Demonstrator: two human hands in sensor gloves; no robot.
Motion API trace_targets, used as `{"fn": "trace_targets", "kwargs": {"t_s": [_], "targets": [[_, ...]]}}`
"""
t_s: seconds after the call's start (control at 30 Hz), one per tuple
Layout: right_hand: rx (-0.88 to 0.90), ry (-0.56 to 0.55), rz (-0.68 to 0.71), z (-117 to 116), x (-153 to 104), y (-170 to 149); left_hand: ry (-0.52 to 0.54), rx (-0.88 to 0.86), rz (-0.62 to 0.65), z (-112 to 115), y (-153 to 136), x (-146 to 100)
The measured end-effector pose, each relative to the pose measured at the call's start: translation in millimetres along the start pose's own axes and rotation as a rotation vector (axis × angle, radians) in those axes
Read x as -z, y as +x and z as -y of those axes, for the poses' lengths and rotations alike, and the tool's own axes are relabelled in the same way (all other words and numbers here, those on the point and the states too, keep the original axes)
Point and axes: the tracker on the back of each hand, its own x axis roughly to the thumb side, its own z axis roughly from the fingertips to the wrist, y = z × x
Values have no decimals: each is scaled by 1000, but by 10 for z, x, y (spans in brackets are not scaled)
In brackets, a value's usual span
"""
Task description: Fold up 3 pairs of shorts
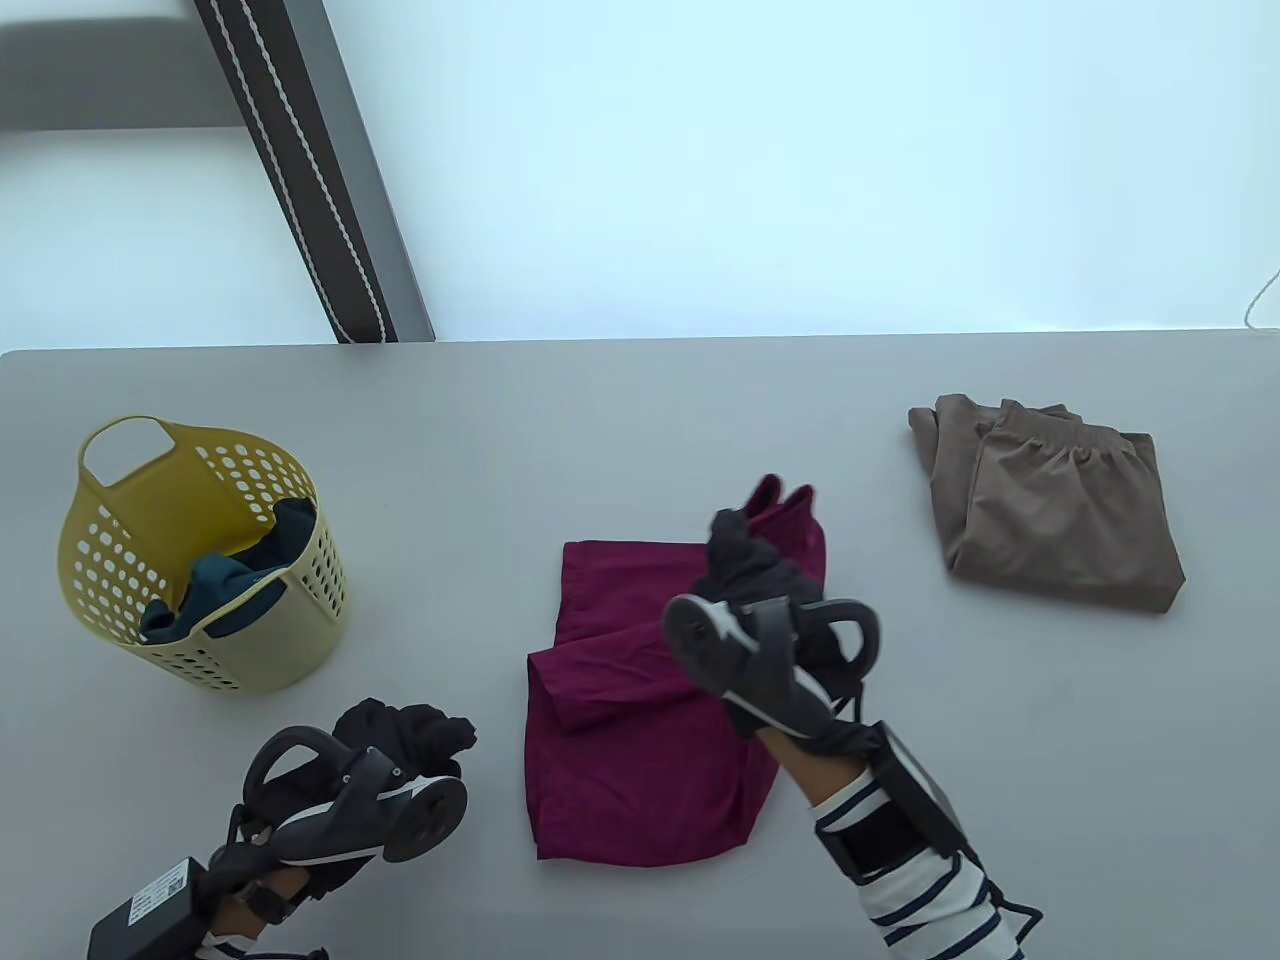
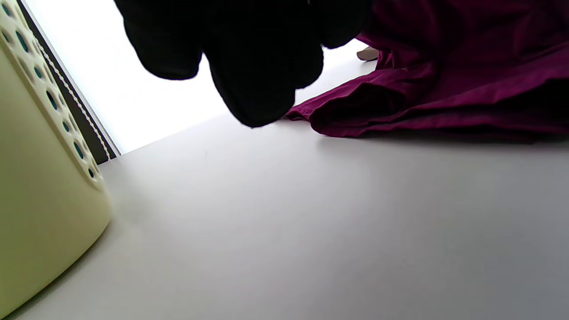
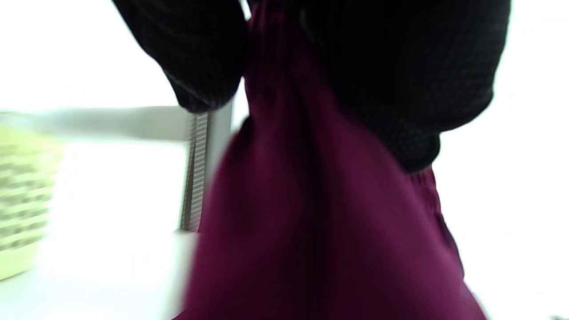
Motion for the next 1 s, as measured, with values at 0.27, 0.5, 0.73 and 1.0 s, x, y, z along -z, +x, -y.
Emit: {"fn": "trace_targets", "kwargs": {"t_s": [0.27, 0.5, 0.73, 1.0], "targets": [[104, 938, 399, -1186, -420, 637, -18, 7, 25, 19, 33, -4], [247, 116, 130, -271, -60, -127, -14, 1, 31, 15, 42, 8], [516, 369, -563, -666, 197, -1478, -9, 3, 27, 13, 49, 22], [423, 696, -619, -1341, 221, -1432, -28, 4, 29, 44, 41, 43]]}}
